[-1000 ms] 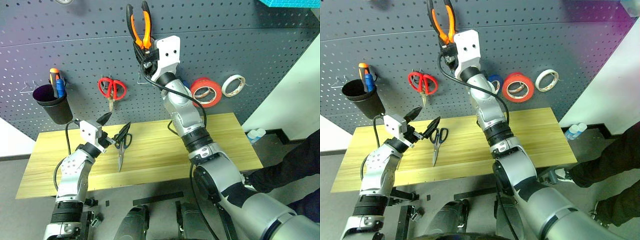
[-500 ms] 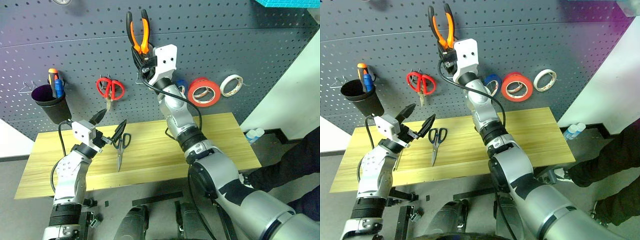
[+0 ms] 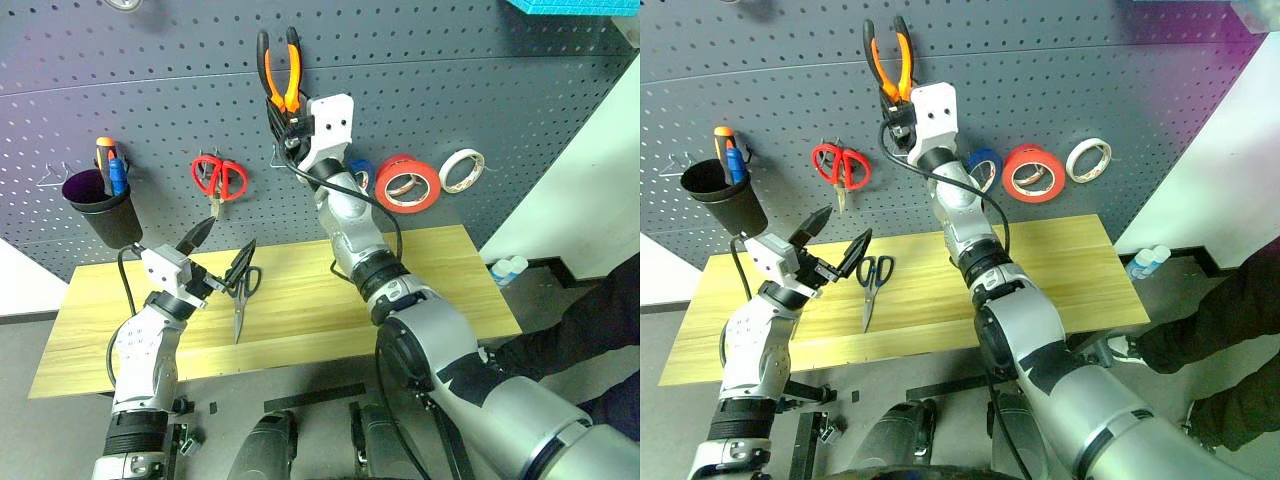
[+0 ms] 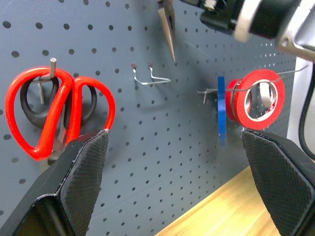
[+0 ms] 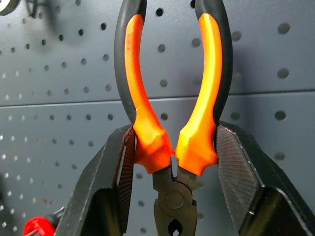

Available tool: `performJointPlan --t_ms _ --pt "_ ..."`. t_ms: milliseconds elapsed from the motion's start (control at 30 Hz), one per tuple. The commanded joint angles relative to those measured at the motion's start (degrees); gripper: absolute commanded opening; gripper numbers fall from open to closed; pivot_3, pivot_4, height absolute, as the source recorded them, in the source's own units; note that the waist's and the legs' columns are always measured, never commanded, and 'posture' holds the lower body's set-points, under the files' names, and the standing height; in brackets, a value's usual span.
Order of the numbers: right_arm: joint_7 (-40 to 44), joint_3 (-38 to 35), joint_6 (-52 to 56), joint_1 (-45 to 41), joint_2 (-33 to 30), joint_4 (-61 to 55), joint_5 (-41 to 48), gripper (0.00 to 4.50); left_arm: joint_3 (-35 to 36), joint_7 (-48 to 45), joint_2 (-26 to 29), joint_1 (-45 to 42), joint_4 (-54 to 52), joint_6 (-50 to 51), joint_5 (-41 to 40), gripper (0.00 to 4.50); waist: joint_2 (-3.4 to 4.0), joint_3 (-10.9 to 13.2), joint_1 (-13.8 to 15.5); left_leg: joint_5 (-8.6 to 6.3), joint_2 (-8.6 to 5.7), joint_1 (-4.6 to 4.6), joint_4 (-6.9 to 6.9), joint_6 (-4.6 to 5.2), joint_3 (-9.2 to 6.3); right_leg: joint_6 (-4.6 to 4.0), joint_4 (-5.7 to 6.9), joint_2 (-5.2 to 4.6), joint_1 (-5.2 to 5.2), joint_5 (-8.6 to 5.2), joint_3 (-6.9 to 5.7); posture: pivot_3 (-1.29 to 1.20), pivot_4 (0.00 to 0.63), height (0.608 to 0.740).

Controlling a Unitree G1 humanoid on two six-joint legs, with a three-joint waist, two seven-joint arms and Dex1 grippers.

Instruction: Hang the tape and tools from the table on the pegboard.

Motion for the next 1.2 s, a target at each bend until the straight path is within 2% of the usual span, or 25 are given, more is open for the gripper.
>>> performJointPlan --t_ms 33,467,700,1200 --pt "-1.14 -0.54 -3.39 -3.3 0.51 0.44 -0.61 2.07 1.26 -0.1 0.67 0.48 -1.92 -0.68 -0.77 4.5 0.0 0.0 0.06 0.0 0.0 0.0 0.0 0.0 0.0 0.0 0.0 0.01 0.0 0.0 0.0 0.08 0.103 0.74" --pt "-2.73 -0.37 -6.85 -4.44 1.31 4.7 -2.43 2.07 2.16 0.18 1.97 3.24 -5.61 1.58 -2.05 4.5 0.01 0.0 0.49 0.01 0.03 0.02 -0.02 -0.01 -0.01 -0.02 0.01 0.04 0.0 0.01 0.01 0.12 0.11 0.74" --pt "-4.02 -0.83 -7.49 -5.08 0.6 6.57 -3.38 2.07 2.8 0.32 3.14 4.73 -7.56 3.14 -2.37 4.5 0.02 0.02 1.76 0.01 0.06 0.05 -0.05 -0.02 0.0 -0.03 0.0 0.09 0.0 0.01 0.02 0.13 0.125 0.74" --pt "-5.57 -1.58 -8.41 -5.64 -0.44 7.16 -4.01 2.07 3.27 0.26 4.42 8.49 -13.31 7.24 -3.22 4.5 0.13 0.1 1.79 0.01 0.08 0.07 -0.09 -0.01 -0.01 -0.06 -0.03 0.09 0.02 0.0 0.03 0.14 0.16 0.74"
